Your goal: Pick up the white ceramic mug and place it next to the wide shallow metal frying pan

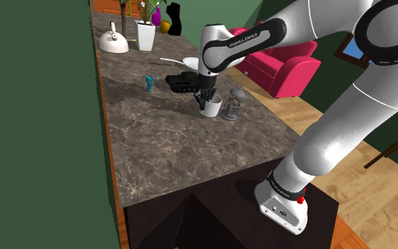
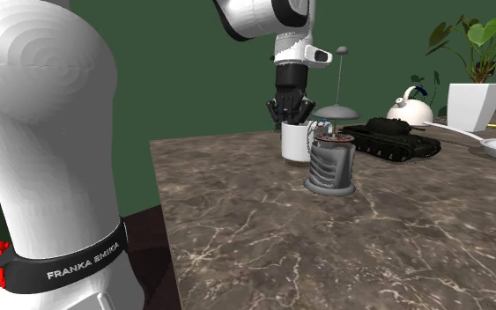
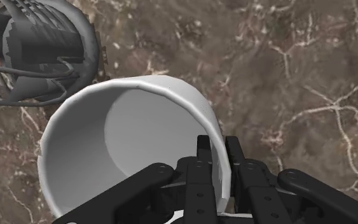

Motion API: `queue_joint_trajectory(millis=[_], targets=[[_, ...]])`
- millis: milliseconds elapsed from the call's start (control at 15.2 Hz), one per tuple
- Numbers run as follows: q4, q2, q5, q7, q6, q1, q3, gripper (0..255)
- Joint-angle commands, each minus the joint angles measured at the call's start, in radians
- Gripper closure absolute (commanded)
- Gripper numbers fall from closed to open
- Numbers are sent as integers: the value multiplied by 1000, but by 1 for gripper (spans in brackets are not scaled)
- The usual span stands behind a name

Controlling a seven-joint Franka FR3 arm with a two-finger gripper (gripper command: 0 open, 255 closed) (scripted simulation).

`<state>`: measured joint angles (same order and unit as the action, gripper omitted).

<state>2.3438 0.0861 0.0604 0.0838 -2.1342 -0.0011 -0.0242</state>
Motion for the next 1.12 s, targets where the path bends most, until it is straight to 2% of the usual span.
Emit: queue_joint_trajectory(millis=[0,1056], targets=[[-14,14,-1,-2,28,0,0,255],[-146,102,-9,-16,247,1,0,255]])
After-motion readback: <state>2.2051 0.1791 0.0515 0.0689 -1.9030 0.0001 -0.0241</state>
